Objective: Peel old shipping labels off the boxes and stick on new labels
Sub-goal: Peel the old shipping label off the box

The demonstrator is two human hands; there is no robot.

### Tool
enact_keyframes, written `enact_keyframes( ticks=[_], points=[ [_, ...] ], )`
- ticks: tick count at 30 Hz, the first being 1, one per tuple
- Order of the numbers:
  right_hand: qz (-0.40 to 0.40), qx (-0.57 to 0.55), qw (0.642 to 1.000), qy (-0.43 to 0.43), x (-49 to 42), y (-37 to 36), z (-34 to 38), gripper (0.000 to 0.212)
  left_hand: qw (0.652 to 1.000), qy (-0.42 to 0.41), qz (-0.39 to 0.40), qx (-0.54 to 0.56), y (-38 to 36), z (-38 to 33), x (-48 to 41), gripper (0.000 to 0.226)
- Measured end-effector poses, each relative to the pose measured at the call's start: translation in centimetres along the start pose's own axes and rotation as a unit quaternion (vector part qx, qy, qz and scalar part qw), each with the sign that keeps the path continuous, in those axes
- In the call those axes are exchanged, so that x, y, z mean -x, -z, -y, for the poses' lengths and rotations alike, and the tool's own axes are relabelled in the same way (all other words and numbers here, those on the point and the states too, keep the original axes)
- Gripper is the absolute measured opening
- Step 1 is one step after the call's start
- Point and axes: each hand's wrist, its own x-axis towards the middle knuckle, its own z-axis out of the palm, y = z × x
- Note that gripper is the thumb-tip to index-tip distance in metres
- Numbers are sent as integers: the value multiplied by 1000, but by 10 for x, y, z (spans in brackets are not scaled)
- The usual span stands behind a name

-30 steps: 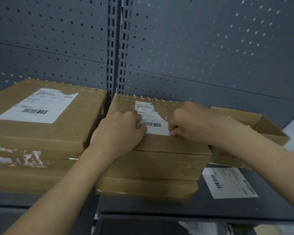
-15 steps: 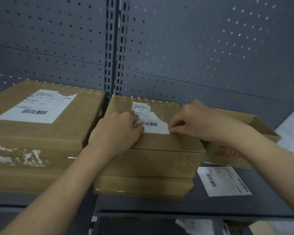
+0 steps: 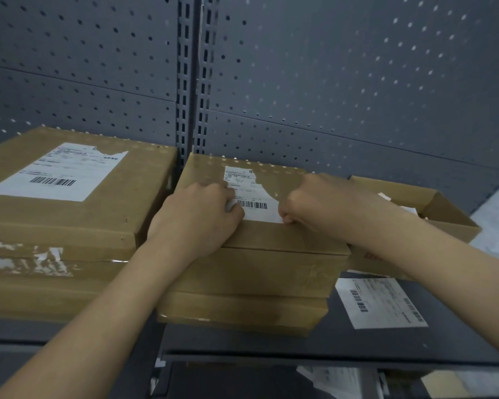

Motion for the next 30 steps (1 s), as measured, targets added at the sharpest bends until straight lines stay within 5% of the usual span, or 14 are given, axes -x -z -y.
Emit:
enact_keyframes(
  ticks=[7,10,18,30],
  points=[
    [-21,22,999,10,8,-9,3,22,1000,7,-1,-3,0,0,1,39],
    [-107,16,994,25,4,-17,-1,29,1000,5,-3,-6,1,-1,2,38],
    [-86,-257,962,17,12,-18,-33,17,1000,4,-1,3,4,-1,1,34],
    [-114,-181,974,68,7,-29,-24,20,1000,7,-5,-2,4,-1,1,35]
  ],
)
